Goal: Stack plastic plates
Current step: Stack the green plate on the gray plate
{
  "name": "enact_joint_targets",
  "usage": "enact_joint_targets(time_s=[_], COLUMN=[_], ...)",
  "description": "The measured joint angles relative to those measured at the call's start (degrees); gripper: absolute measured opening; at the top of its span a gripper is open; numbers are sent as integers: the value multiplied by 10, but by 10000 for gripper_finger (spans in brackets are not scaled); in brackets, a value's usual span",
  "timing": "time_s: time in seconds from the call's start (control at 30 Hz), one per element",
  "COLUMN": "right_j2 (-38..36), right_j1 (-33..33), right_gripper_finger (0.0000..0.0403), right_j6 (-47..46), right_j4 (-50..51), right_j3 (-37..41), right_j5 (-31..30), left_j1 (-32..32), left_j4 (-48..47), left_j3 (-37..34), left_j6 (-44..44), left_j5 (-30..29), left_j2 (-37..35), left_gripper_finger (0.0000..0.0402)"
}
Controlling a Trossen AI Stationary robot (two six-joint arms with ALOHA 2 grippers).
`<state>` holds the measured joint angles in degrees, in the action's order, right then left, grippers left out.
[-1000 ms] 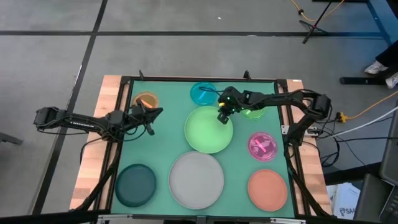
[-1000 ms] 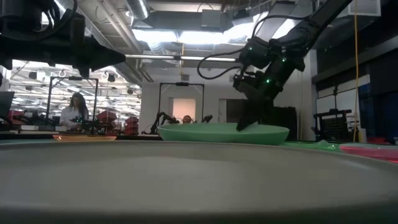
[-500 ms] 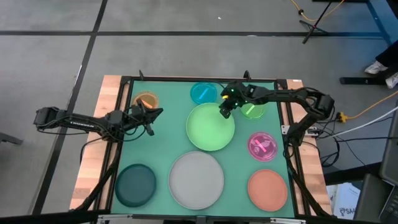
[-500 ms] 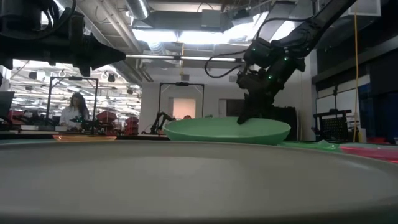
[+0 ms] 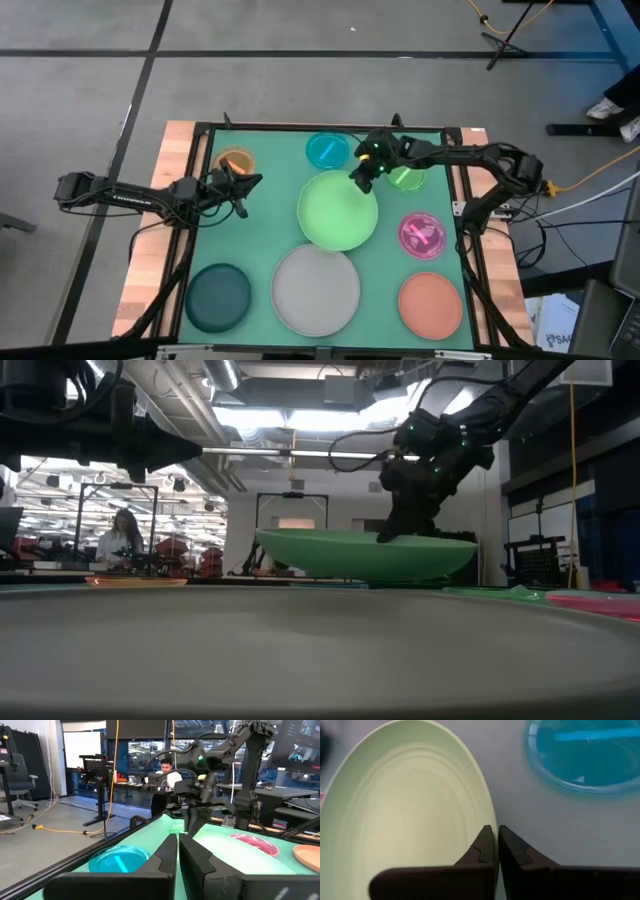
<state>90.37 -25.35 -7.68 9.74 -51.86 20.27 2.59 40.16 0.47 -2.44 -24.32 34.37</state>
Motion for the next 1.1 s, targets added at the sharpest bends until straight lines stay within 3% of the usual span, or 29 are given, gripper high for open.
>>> enact_joint_targets(time_s=[0.2, 0.57, 0.93, 1.1], right_j2=[0, 26, 98, 101], right_j1=[81, 226, 289, 314], right_gripper_finger=[0, 0, 0, 0], right_j6=[-23, -57, -87, -93], right_j4=[-29, -105, -192, -220], right_j3=[0, -1, -1, -1], right_j5=[10, -72, -112, -130], left_j1=[0, 0, -22, -47], left_j4=[-2, -2, -21, -22], left_j3=[0, 0, 0, 0], left_j6=[-2, -53, -81, -91], left_j5=[0, -4, 60, 76], left_j2=[0, 0, 13, 29], left_gripper_finger=[11, 12, 13, 54])
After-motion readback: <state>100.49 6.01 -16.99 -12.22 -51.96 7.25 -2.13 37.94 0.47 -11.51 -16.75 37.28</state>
